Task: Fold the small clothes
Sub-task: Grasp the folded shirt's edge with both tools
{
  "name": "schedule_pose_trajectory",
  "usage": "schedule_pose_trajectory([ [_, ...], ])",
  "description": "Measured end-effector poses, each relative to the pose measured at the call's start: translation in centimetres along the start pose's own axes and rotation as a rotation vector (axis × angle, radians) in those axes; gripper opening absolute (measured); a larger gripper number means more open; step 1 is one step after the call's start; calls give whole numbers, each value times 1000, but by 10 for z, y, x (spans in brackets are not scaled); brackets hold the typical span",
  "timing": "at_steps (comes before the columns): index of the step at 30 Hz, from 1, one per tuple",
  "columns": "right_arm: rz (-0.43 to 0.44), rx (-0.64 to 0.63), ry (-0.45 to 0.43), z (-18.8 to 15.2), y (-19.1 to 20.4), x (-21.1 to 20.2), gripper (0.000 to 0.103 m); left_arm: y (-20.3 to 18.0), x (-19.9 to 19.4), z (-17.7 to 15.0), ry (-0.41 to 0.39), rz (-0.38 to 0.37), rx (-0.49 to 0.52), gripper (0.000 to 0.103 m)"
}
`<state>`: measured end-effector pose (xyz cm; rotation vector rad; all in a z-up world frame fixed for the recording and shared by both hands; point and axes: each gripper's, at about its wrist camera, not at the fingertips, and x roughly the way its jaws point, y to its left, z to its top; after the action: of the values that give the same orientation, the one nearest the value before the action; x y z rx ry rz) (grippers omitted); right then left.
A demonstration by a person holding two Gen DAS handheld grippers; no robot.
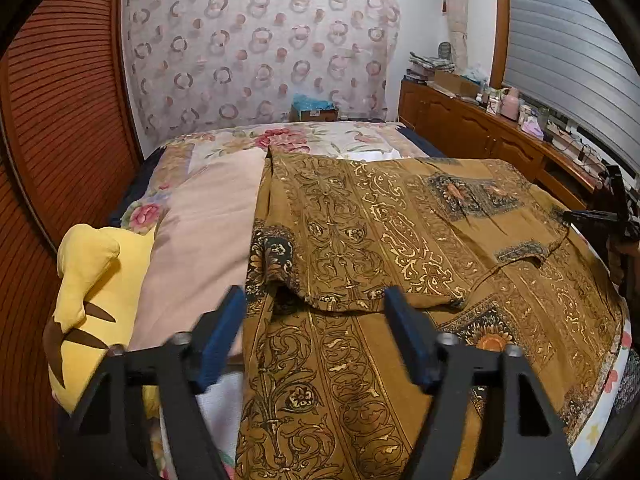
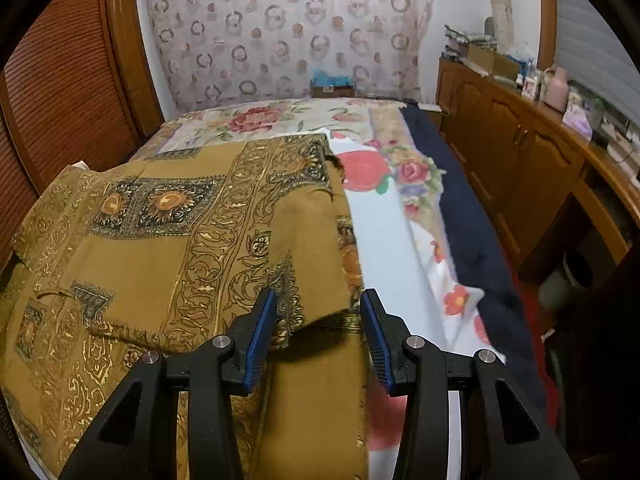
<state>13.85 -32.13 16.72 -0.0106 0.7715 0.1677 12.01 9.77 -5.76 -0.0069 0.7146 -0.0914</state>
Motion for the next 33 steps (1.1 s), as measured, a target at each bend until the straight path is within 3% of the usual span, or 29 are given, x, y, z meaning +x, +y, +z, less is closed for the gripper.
schedule_pose_trajectory([
  [3, -4, -10, 13, 0, 1, 2, 45, -1, 5, 2, 20, -7, 12, 49],
  [10, -9, -22, 20, 1, -4, 6, 45, 4, 19, 7, 47, 0, 9, 41],
  [14, -17, -24, 26, -4, -7, 11, 45, 8, 29, 10, 68, -9, 7, 26],
  [20, -22, -24, 20, -12, -6, 12, 45, 8, 38, 16, 80, -1, 17, 23],
  [22, -23, -23, 19, -15, 1, 38, 45, 7, 40, 18, 83, 9, 26, 23],
  [25, -25, -26, 21, -17, 2, 51, 45, 8, 46, 20, 95, 50, 41, 23],
  [30, -30, -30, 20, -18, 4, 57, 45, 14, 50, 20, 101, 49, 34, 23],
  [31, -31, -31, 21, -18, 4, 57, 45, 14, 50, 19, 101, 43, 35, 20],
  [32, -31, -31, 22, -18, 4, 58, 45, 14, 50, 19, 98, 40, 37, 8],
  [33, -32, -32, 21, -18, 4, 58, 45, 14, 49, 19, 92, 42, 35, 7],
])
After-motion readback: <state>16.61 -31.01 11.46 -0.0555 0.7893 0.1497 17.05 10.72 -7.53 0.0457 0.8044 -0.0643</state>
